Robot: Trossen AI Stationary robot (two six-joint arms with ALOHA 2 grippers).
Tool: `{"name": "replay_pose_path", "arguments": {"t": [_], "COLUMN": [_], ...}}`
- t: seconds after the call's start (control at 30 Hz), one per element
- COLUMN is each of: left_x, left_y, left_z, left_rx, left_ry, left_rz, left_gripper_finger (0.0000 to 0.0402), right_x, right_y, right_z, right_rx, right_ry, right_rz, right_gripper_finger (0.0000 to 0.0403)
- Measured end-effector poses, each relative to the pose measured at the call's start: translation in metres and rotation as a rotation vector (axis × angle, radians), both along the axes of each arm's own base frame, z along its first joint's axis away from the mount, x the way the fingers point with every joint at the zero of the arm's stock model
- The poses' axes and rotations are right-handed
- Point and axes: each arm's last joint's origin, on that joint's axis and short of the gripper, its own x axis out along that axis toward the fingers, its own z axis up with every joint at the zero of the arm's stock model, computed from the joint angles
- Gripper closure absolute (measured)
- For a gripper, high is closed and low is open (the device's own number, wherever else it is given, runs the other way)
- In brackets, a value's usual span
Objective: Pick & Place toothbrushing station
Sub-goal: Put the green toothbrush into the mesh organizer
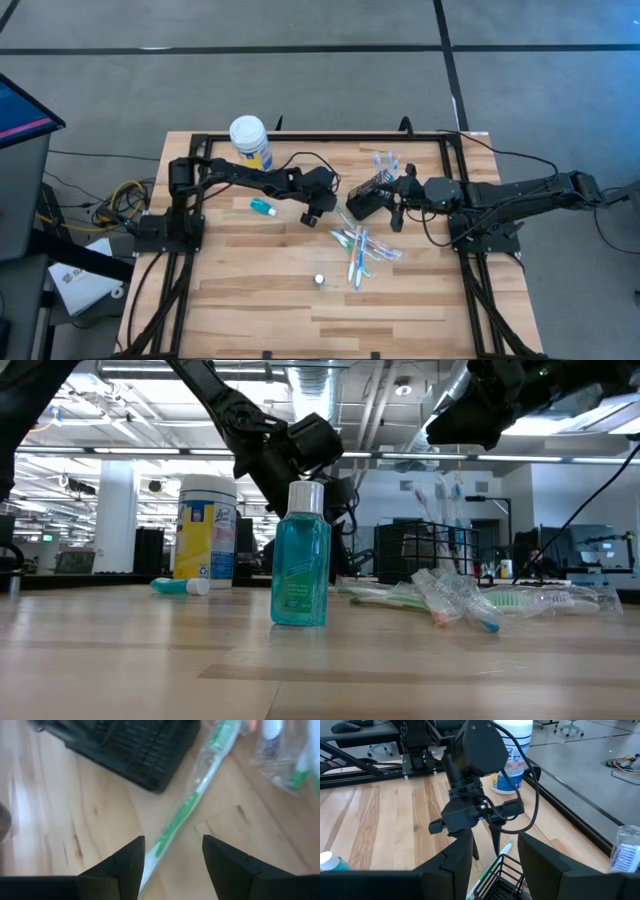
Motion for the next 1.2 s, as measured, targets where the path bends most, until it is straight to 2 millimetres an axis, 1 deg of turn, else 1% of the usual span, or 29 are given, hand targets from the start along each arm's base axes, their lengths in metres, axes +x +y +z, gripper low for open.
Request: {"name": "replay_pose_path", "arguments": {"t": [0.23,0.3,0.5,0.57,0.8,0.93,1.2], "left_x": [-0.002,-0.003,-0.003,-0.002,-0.002,-0.002,-0.003], "left_y": [0.009,0.012,0.021,0.021,0.021,0.022,0.021], "left_z": [0.001,0.0,-0.015,-0.017,-0.015,-0.016,-0.019], "left_rx": [-0.003,-0.03,-0.062,-0.065,-0.06,-0.061,-0.068], "left_ry": [-0.005,-0.012,0.012,0.013,0.001,0.004,0.025], "left_rz": [0.022,0.01,0.014,0.013,0.015,0.017,0.018], "left_gripper_finger": [0.0208,0.021,0.0217,0.0218,0.0224,0.0244,0.031], "right_x": [0.0,0.0,0.0,0.0,0.0,0.0,0.0], "right_y": [0.0,0.0,0.0,0.0,0.0,0.0,0.0], "right_z": [0.0,0.0,0.0,0.0,0.0,0.0,0.0], "right_rx": [0.0,0.0,0.0,0.0,0.0,0.0,0.0], "right_ry": [0.0,0.0,0.001,0.001,0.001,0.001,0.001], "right_rz": [0.0,0.0,0.0,0.0,0.0,0.0,0.0], "right_gripper_finger": [0.0255,0.0255,0.0255,0.0255,0.0255,0.0255,0.0255]}}
